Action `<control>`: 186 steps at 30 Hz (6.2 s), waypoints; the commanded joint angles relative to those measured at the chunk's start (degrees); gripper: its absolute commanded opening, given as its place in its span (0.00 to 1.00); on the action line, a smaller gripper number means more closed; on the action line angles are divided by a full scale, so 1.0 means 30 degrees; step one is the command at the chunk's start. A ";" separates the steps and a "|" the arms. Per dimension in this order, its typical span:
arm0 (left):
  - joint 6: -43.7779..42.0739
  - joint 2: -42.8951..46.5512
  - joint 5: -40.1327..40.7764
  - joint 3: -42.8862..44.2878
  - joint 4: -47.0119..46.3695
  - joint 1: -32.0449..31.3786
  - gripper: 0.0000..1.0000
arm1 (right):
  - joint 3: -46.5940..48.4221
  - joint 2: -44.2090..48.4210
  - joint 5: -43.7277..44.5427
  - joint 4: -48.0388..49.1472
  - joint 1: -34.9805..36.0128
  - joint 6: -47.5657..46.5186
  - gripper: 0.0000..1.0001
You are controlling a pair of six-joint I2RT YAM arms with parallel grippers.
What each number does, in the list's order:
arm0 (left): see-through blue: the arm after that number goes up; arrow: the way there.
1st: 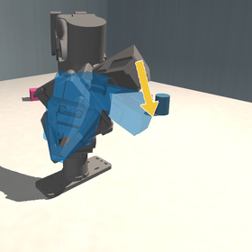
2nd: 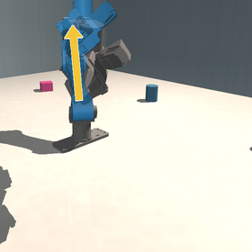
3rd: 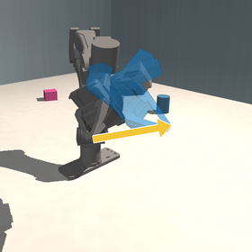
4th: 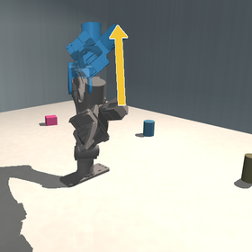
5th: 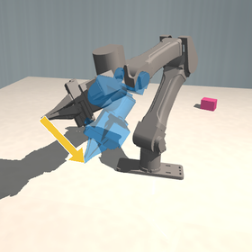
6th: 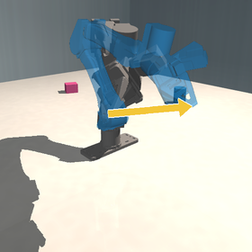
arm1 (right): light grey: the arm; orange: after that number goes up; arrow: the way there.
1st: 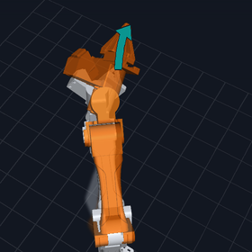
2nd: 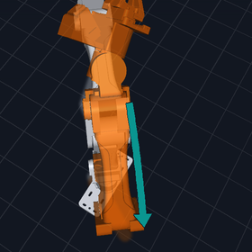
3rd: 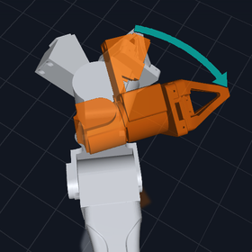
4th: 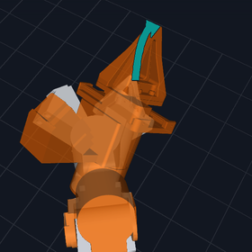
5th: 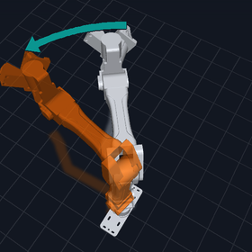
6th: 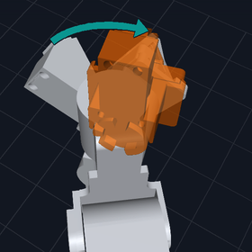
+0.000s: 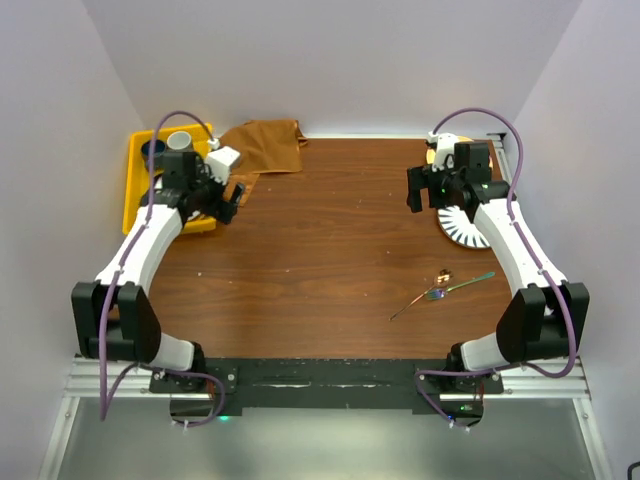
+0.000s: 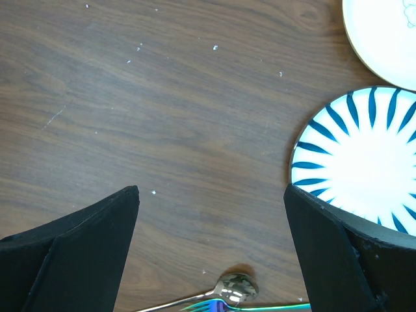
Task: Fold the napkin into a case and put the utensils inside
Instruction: Move the crumpled napkin to the corner of the board, then pick up the crumpled napkin from the center of the board, then flatten out the crumpled napkin at the center of the board.
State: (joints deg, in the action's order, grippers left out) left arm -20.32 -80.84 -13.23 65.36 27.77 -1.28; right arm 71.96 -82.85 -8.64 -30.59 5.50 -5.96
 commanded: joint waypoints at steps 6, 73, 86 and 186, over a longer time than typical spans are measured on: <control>-0.0671 -0.6387 0.2302 0.7150 -0.1697 -0.3030 1.00 | 0.0065 0.0282 -0.0604 0.0587 0.0101 0.0199 0.98; -0.0754 -2.1194 -0.3703 1.8152 0.3166 -0.6133 0.00 | 0.1501 -0.1300 -0.2272 -0.1552 0.0101 -0.1647 0.98; 0.0238 -1.4372 -0.7883 0.8977 0.0822 -1.1000 0.00 | 0.1676 -0.2001 -0.3445 -0.1435 0.0072 -0.1326 0.98; -1.0019 0.0312 -0.4814 -0.3619 0.1765 -0.4878 0.39 | 0.0916 -0.0509 0.5255 0.0616 0.5667 -0.4870 0.00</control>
State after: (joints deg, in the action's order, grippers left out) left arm -54.15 -86.83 -22.79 59.11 42.94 -18.22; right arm 74.91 -85.49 6.90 -29.80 22.74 -20.99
